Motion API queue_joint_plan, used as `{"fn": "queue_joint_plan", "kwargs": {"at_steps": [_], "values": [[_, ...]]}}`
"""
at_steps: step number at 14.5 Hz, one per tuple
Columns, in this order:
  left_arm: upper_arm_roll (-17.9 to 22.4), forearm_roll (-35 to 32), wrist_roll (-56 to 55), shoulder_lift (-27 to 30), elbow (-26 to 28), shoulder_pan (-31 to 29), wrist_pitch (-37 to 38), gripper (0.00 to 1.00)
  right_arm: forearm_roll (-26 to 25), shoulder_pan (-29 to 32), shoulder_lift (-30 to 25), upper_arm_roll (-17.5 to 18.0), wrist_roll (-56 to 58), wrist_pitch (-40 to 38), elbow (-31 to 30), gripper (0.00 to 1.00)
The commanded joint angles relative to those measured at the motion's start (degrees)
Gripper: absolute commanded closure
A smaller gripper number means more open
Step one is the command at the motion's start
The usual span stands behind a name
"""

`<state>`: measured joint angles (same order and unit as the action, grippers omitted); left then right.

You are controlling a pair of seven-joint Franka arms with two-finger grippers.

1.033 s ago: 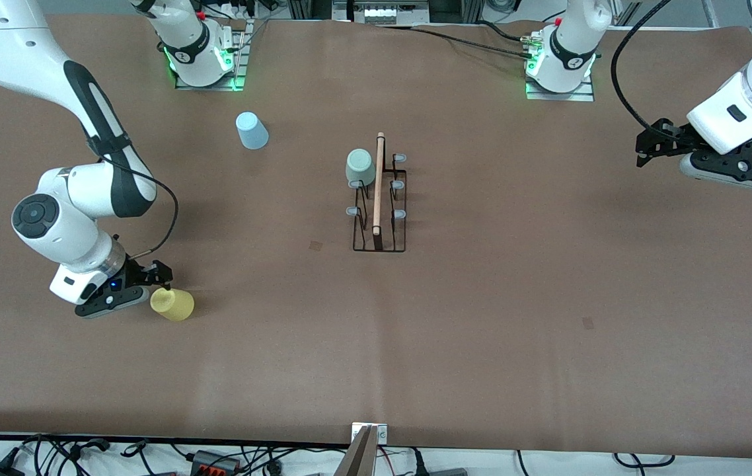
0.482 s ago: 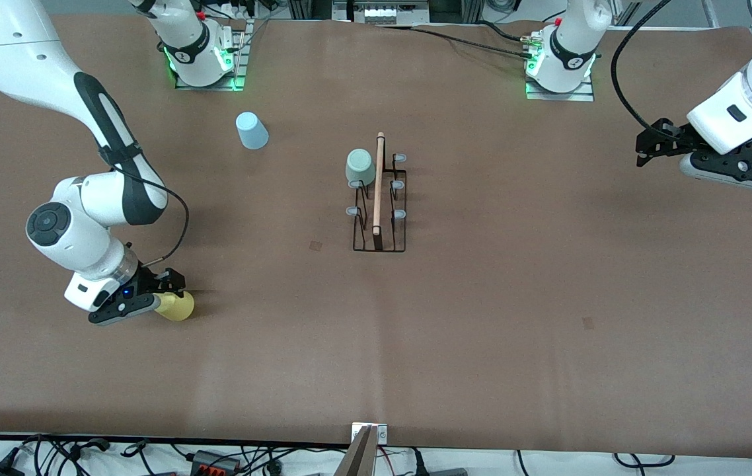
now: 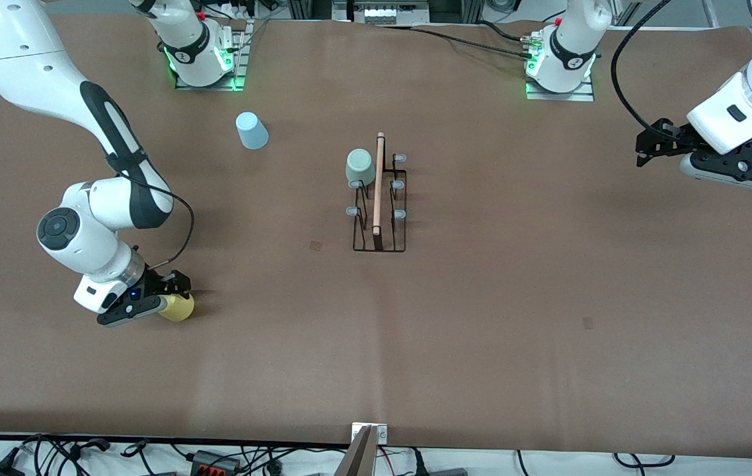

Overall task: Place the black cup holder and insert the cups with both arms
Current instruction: 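Grasp the yellow cup with the right gripper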

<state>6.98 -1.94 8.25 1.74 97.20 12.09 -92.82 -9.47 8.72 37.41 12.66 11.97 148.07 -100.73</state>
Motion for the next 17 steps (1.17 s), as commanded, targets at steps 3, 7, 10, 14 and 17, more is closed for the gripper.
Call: {"fn": "queue_joint_plan", "kwargs": {"at_steps": [3, 7, 10, 14, 17], "values": [[0.22, -0.44, 0.53, -0.16, -0.96, -0.22, 1.07, 0.00, 0.95, -0.37, 1.09, -0.18, 1.48, 0.37, 1.24, 0.28], [0.22, -0.44, 0.53, -0.16, -0.96, -0.22, 1.07, 0.00, 0.77, -0.37, 0.74, -0.18, 1.57, 0.29, 1.24, 0.73], [0.22, -0.44, 0.53, -0.16, -0.96, -0.22, 1.07, 0.00, 0.94, -0.89, -1.62, -0.09, 1.13, -0.32, 1.33, 0.77], [0.22, -0.44, 0.80, -0.16, -0.96, -0.57, 1.07, 0.00, 1.48, -6.42, -9.70, -0.09, -9.99, -10.59, 0.71, 0.79], [0.22, -0.44, 0.88, -0.16, -0.96, -0.93, 1.07, 0.00, 1.65, -10.72, -14.45, 0.34, -23.08, -18.14, 0.36, 0.79]]}}
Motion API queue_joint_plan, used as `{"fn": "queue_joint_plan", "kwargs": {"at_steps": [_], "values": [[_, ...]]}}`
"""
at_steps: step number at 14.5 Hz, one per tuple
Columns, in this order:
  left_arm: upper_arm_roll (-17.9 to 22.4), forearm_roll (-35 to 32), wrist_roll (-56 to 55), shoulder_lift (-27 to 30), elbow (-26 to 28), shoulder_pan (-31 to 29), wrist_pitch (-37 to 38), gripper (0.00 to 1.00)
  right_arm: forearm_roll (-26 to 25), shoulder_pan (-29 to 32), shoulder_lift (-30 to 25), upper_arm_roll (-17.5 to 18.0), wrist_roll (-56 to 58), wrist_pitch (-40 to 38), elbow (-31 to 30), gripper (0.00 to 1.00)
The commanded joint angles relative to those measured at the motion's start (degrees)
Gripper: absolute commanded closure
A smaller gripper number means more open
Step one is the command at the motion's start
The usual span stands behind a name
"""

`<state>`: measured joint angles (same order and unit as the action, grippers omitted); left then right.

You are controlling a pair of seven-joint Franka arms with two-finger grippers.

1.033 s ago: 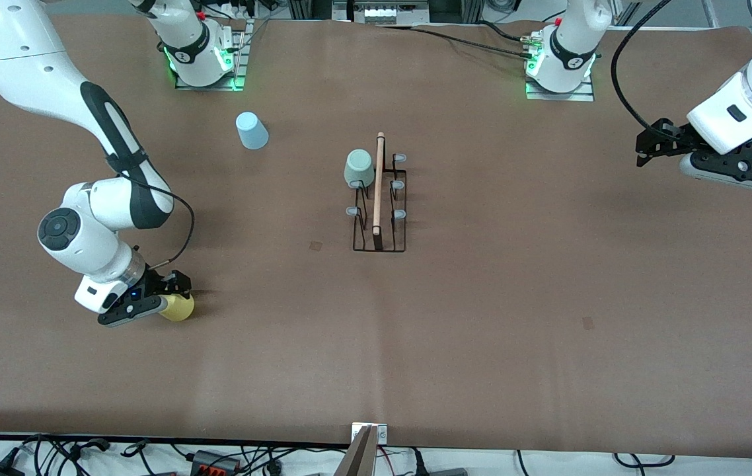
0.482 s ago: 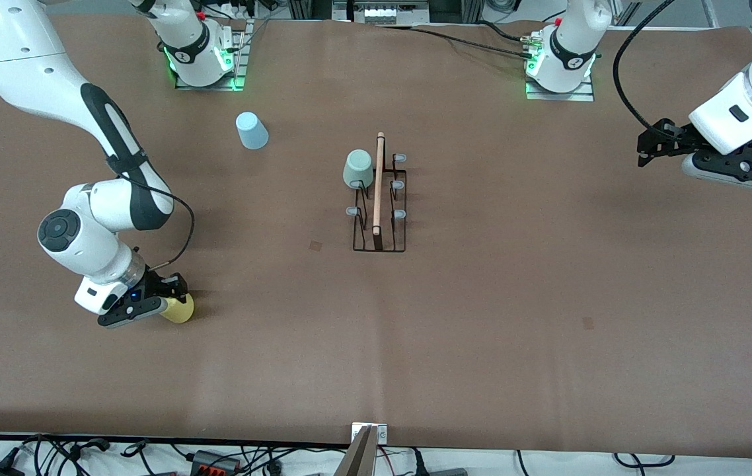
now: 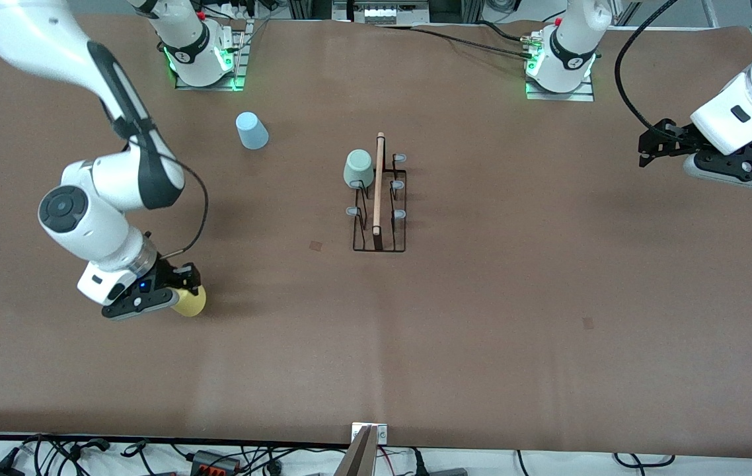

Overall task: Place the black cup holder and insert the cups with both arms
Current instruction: 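Carry the yellow cup to the rack with the right gripper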

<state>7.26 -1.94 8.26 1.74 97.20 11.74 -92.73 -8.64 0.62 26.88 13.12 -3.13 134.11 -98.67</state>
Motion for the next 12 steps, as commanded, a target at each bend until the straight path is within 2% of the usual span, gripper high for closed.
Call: {"fn": "queue_joint_plan", "kwargs": {"at_steps": [1, 6, 9, 12], "values": [[-0.06, -0.35, 0.88, -0.24, -0.96, -0.75, 0.97, 0.00, 0.82, -4.73, -5.07, 0.50, -13.95, -6.21, -1.88, 0.79], [-0.06, -0.35, 0.88, -0.24, -0.96, -0.75, 0.97, 0.00, 0.65, -8.78, -7.28, 10.07, -41.91, -7.72, -1.71, 0.80], [-0.06, -0.35, 0.88, -0.24, -0.96, -0.75, 0.97, 0.00, -0.06, -14.66, -7.28, 10.70, -54.58, -7.64, -1.00, 0.80], [-0.06, -0.35, 0.79, -0.24, -0.96, -0.75, 0.97, 0.00, -1.02, -19.41, -7.02, 10.70, -61.72, -7.55, -1.00, 0.81]]}}
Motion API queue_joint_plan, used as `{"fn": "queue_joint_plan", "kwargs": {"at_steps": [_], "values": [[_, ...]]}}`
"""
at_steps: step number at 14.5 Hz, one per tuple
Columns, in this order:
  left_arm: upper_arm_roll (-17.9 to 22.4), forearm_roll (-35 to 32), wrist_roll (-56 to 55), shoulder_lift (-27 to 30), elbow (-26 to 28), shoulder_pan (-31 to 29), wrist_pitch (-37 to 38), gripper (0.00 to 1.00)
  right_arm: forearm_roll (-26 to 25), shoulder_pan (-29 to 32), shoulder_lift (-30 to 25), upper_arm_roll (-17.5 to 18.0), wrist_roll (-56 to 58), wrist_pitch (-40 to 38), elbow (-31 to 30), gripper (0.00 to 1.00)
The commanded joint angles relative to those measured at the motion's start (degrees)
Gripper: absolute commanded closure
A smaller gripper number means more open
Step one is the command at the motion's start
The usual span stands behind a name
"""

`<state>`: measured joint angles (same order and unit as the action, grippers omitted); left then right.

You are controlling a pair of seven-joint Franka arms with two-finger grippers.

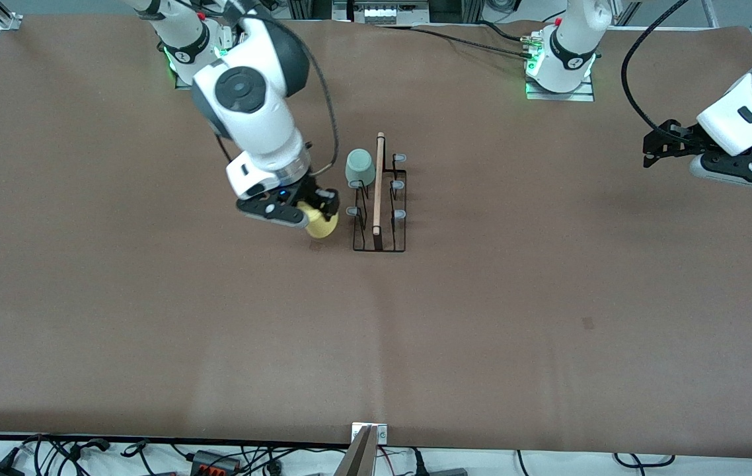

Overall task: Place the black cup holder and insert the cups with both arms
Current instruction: 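Carry the yellow cup to the rack with the right gripper, then lower the yellow cup onto a rack peg and open the right gripper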

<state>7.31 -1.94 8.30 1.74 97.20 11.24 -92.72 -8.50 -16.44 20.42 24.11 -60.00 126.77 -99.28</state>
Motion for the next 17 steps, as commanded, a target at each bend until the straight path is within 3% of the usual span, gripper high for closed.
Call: {"fn": "queue_joint_plan", "kwargs": {"at_steps": [1, 8, 17], "values": [[-0.11, -0.35, 0.75, -0.24, -0.96, -0.25, 0.97, 0.00, -1.78, -3.41, -0.21, -0.29, -6.77, -0.21, -0.39, 0.81], [-0.19, -0.35, 0.48, -0.24, -0.96, -0.25, 0.97, 0.00, -6.18, -4.12, 3.57, -0.29, -8.55, 2.33, 1.19, 0.81], [-0.28, -0.35, 0.40, -0.24, -0.96, -0.25, 0.97, 0.00, -7.24, -4.56, 6.03, -0.38, -8.64, 5.33, 1.19, 0.79]]}}
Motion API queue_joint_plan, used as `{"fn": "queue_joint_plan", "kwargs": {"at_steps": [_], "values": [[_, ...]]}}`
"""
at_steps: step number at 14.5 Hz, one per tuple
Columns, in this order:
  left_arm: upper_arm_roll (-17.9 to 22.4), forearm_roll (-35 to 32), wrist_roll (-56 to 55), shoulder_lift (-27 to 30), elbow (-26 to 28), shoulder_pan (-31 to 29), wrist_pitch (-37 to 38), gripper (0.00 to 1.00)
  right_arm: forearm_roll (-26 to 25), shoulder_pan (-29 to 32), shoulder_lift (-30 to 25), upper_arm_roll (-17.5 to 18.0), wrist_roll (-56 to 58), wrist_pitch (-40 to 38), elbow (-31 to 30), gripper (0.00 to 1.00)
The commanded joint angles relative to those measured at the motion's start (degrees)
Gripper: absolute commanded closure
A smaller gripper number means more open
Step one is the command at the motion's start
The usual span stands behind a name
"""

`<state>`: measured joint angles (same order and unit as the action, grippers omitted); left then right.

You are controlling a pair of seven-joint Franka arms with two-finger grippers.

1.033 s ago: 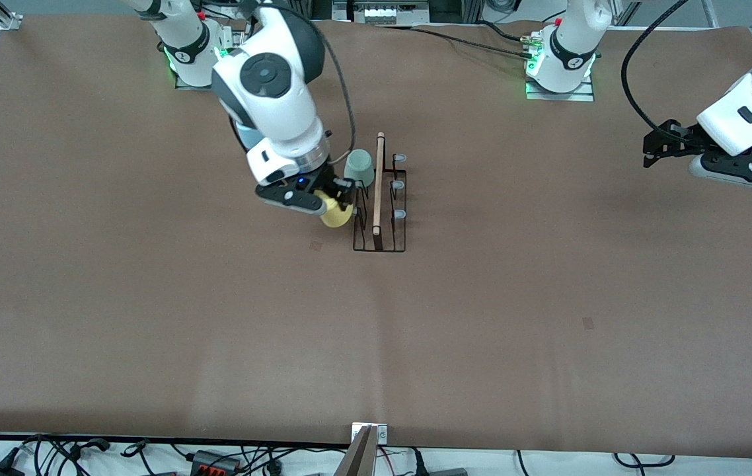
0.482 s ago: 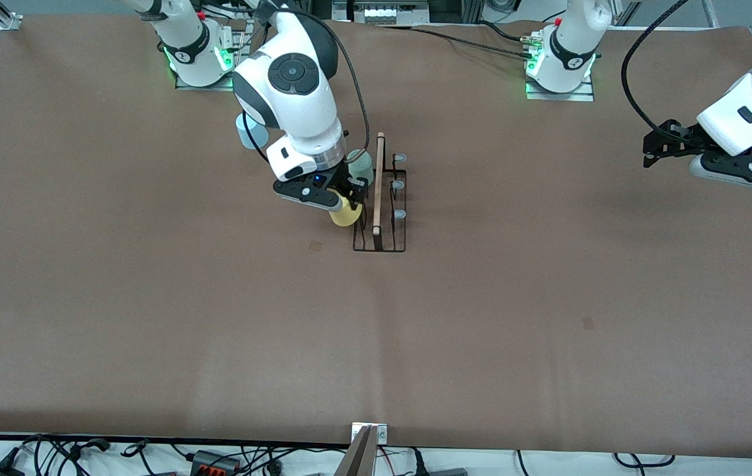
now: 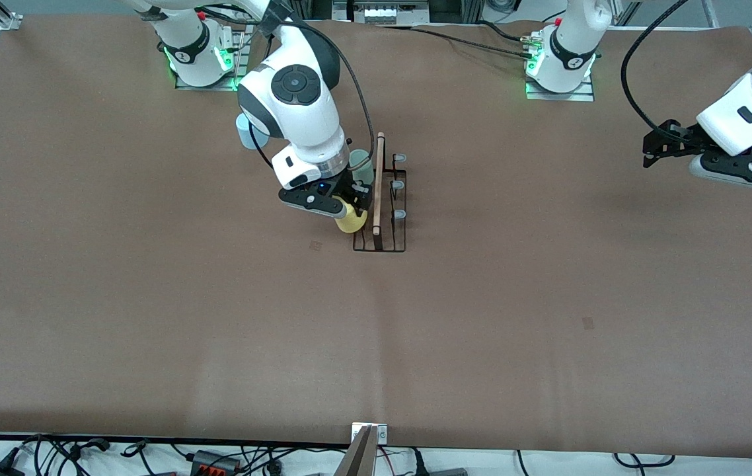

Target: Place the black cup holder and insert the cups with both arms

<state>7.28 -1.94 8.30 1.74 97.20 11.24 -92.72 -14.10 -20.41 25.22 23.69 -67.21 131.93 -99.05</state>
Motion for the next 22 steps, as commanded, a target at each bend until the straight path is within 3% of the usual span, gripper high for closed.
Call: {"fn": "queue_joint_plan", "kwargs": {"at_steps": [1, 2, 3, 4, 9, 12, 19, 20, 22], "values": [[-0.25, -0.35, 0.40, -0.24, -0.96, -0.25, 0.96, 0.00, -1.63, -0.94, 1.59, 0.04, -1.43, 0.17, 0.97, 0.78], [-0.25, -0.35, 0.40, -0.24, -0.96, -0.25, 0.96, 0.00, -1.63, -1.12, 1.85, 0.04, -1.43, 0.17, 0.88, 0.68], [-0.25, -0.35, 0.40, -0.24, -0.96, -0.16, 0.96, 0.00, -1.63, -1.12, 2.03, 0.04, -1.34, 0.17, 0.97, 0.41], [-0.16, -0.35, 0.40, -0.24, -0.96, -0.25, 0.96, 0.00, -1.29, -1.03, 2.29, 0.04, -1.43, 0.17, 0.97, 0.00], [-0.16, -0.35, 0.57, -0.24, -0.96, -0.25, 0.96, 0.00, -0.85, 1.60, 0.63, -0.04, 1.63, -0.36, 1.76, 0.00], [-0.25, -0.35, 0.57, -0.24, -0.96, -0.25, 0.96, 0.00, 1.60, 6.34, -4.98, 0.04, 7.95, -4.55, 1.06, 0.00], [-0.25, -0.35, 0.22, -0.24, -0.96, -0.25, 0.96, 0.00, 11.01, 25.13, -18.17, -0.13, 38.95, -22.22, 1.23, 0.00], [-0.16, -0.35, 0.22, -0.24, -0.96, -0.25, 0.96, 0.00, 11.89, 27.34, -19.32, -0.92, 42.91, -23.99, 1.32, 0.00], [-0.25, -0.35, 0.14, -0.24, -0.96, -0.25, 0.96, 0.00, 13.30, 28.15, -20.55, -8.44, 49.86, -26.81, 1.85, 0.00]]}}
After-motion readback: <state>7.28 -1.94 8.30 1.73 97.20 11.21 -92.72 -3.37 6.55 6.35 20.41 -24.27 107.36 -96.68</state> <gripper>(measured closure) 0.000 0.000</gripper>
